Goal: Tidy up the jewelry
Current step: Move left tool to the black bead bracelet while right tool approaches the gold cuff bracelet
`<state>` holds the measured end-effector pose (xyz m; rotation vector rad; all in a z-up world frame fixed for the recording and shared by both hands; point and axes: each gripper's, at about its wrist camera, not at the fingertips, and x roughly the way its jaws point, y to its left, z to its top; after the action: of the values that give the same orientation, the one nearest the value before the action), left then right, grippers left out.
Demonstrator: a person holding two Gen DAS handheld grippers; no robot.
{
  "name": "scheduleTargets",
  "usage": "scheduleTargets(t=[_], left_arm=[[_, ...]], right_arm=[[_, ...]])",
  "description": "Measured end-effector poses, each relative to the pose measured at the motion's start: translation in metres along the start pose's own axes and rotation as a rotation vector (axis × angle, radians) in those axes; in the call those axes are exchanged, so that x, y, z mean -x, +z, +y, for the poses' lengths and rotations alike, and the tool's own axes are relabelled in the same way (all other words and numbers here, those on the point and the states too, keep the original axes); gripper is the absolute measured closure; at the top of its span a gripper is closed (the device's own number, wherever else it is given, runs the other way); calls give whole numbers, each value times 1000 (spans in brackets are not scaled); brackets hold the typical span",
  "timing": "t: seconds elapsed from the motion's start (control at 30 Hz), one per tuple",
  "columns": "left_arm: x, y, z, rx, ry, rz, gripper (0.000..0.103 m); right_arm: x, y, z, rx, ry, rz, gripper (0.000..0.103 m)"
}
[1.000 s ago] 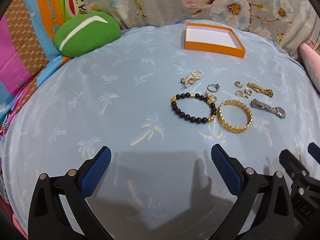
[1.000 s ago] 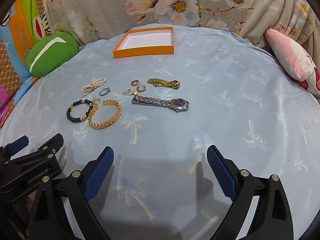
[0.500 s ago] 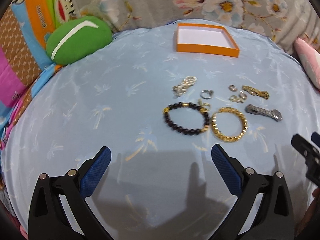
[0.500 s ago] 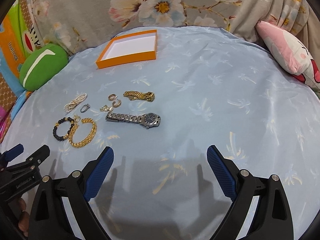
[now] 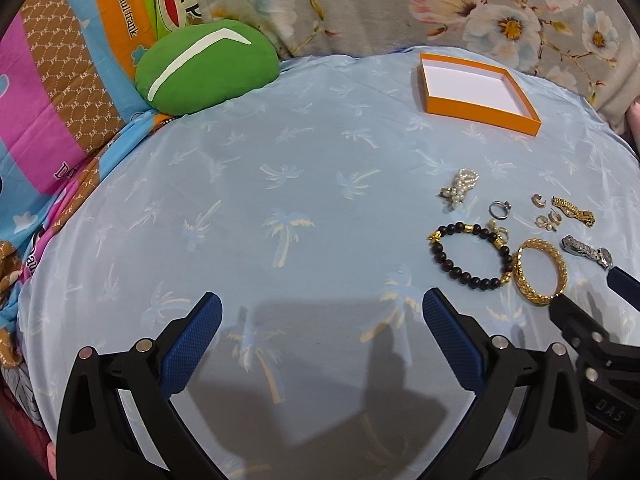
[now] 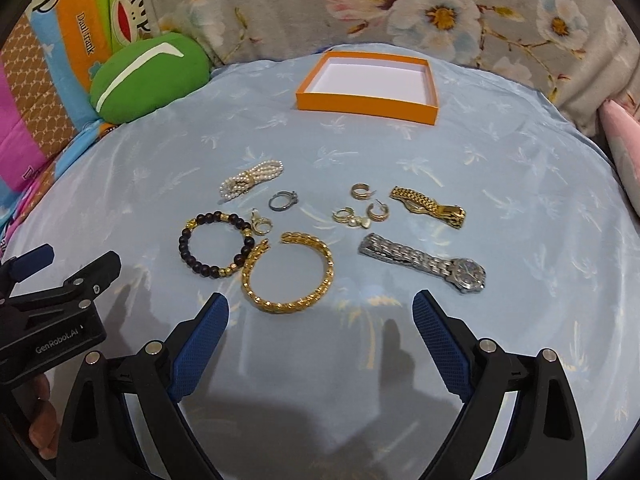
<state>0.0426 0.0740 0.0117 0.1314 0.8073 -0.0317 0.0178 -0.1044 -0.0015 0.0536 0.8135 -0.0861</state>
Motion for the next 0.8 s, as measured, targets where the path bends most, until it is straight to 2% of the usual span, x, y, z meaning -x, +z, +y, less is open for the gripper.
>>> scheduleTargets(t=[0.1,0.2,0.27,0.3,0.37,0.4,0.8], left_arm=[[-3,-1,2,-2,-10,4,5],[-5,-1,3,-7,-19,5,5],[-6,0,1,-11,-25,6,5],[-6,0,1,-13,-29,7,5],[-9,3,-3,-19,-40,13,5],[-9,4,-6,-23,-45,18,5],[-32,21,-64,-86,-190,87,5]], right_arm=[[-10,4,6,18,-24,18,14],[-20,6,7,23,-48,49,20],[-25,7,5,10,-33,66,33],[-25,8,3,-1,-22,64,35],[-25,9,2,-9,-20,58,48],[-25,10,2,-10,-23,56,51],[0,-13,-38,-89,-51,54,51]])
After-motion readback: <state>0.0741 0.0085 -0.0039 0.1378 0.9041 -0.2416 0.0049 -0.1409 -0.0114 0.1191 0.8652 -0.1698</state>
